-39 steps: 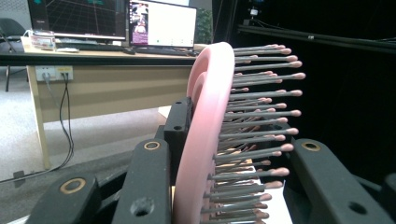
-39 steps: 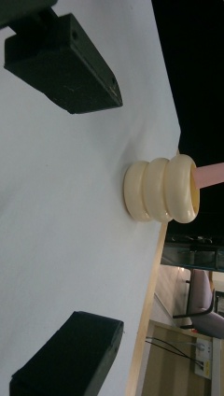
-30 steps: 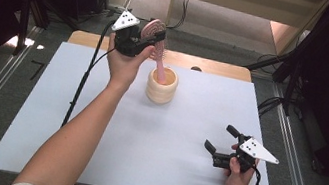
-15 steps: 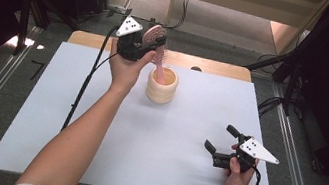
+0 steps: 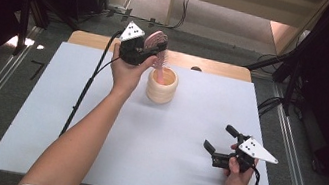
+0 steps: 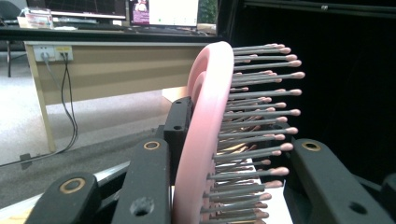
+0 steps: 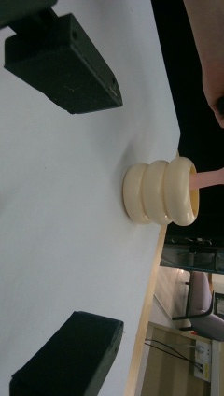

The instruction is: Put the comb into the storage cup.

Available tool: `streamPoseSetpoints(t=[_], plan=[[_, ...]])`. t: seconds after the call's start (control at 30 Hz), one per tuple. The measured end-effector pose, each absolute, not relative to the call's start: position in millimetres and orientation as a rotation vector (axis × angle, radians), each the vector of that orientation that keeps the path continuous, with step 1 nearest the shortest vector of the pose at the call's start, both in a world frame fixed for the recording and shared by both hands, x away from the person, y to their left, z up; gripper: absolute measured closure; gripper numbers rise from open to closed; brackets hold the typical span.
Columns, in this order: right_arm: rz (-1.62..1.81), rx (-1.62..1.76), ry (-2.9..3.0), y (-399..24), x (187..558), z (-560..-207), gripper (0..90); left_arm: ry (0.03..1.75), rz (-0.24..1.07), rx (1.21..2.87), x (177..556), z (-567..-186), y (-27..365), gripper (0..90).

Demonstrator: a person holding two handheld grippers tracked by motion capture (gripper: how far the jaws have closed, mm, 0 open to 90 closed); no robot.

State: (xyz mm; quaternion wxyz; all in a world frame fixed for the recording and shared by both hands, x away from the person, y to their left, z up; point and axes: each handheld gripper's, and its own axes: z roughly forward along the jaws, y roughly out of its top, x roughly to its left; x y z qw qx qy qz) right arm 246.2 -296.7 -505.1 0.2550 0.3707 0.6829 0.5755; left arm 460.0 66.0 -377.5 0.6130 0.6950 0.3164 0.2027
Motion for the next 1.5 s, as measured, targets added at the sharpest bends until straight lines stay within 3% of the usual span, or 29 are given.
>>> streamPoseSetpoints(t=[1.5], plan=[[1.566, 1.009, 1.859, -295, 247, -506, 0.0, 0.789, 0.418, 1.603, 466, -412, 67, 63.4]])
